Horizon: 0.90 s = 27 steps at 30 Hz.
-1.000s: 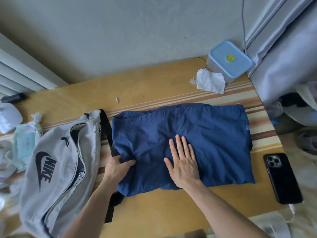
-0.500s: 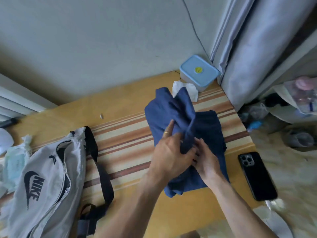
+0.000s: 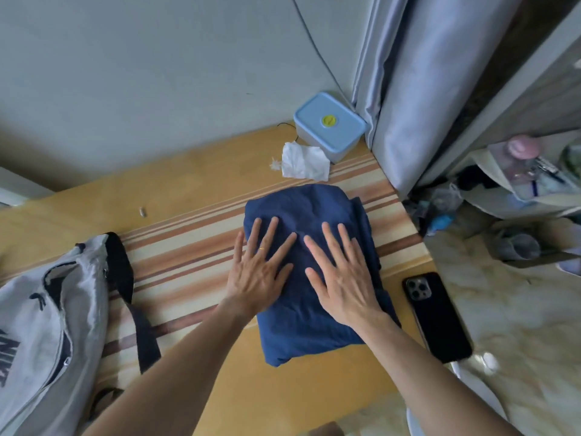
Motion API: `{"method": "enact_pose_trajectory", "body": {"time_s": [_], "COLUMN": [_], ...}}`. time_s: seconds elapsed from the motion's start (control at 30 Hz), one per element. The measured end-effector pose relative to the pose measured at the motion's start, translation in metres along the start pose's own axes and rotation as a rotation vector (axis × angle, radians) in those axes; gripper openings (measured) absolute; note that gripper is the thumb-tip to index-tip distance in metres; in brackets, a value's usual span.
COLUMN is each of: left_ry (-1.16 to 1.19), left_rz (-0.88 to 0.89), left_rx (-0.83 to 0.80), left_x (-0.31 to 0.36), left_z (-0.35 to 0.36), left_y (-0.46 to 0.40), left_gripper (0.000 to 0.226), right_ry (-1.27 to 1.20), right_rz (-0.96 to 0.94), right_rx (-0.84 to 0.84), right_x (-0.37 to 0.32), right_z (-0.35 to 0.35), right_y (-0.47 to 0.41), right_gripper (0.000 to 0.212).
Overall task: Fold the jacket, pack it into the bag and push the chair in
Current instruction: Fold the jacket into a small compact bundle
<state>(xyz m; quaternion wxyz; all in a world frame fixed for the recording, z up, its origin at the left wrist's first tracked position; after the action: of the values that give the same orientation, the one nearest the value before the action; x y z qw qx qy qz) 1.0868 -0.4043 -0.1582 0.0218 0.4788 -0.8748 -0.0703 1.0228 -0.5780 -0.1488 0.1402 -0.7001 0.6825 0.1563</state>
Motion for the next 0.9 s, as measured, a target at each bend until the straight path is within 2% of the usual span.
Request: {"method": "enact_pose_trajectory", "body": {"time_s": [0.07,0.17,0.23,0.3,0.37,0.47,0.57,0.7,0.8,0.83,0.9], "left_ry": [-0.017,-0.033,0.006,0.065,0.099,-0.009,-0.057,0.078,0.426,0.567,0.798], "left_rz": [0.087,0.122,0.129,0.209,0.350,0.549,0.595,0.498,0.306,0.216,0.001], "left_rx": [-0.009,-0.028,-0.006,0.001,-0.032,-0.089,-0.119,-0.030,0.025,0.008,-0.074], "left_x": [0.000,0.004,0.004,0.003,0.001,-0.001,-0.003,-0.001,0.000,-0.001,-0.009], "left_z": [0.026,0.053,0.048,0.031,0.014,0.005,0.019,0.024,0.002,-0.011,-0.029], "left_y": [-0.002,-0.003,-0.003,0.008,0.034,0.083,0.097,0.078,0.081,0.086,0.093], "left_gripper": [0.061,0.061,0.060,0.059,0.071,0.090,0.088,0.060,0.040,0.035,0.023], "right_ry": [0.070,0.115,0.129,0.118,0.079,0.041,0.054,0.002,-0.115,-0.200,-0.631], "right_rz": [0.000,0.008,0.016,0.018,0.024,-0.026,-0.109,-0.092,-0.019,0.034,0.280], "right_rx": [-0.097,-0.132,-0.129,-0.139,-0.180,-0.224,-0.313,-0.413,-0.546,-0.601,-0.696], "right_x": [0.015,0.034,0.034,0.031,0.031,0.031,0.032,0.036,0.035,0.033,0.024], "right_z": [0.026,0.049,0.051,0.047,0.039,0.024,0.017,0.000,-0.015,-0.019,-0.034], "right_y": [-0.002,0.003,0.003,0.002,0.002,0.013,0.023,0.019,0.019,0.020,0.023], "right_gripper": [0.062,0.065,0.066,0.067,0.068,0.066,0.066,0.071,0.078,0.084,0.092]}}
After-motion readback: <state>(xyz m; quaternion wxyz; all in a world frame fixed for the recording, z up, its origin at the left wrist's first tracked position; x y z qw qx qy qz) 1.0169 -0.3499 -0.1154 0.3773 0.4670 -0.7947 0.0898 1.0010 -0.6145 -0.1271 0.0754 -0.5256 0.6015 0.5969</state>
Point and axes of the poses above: each hand's wrist, its own y-axis away from the middle knuckle, its own z-axis out of the palm, x = y × z, the point moved 5 cm from there along -y, towards the middle knuckle, and after that the axes turned 6 degrees about -y, right-handed, at the moved point
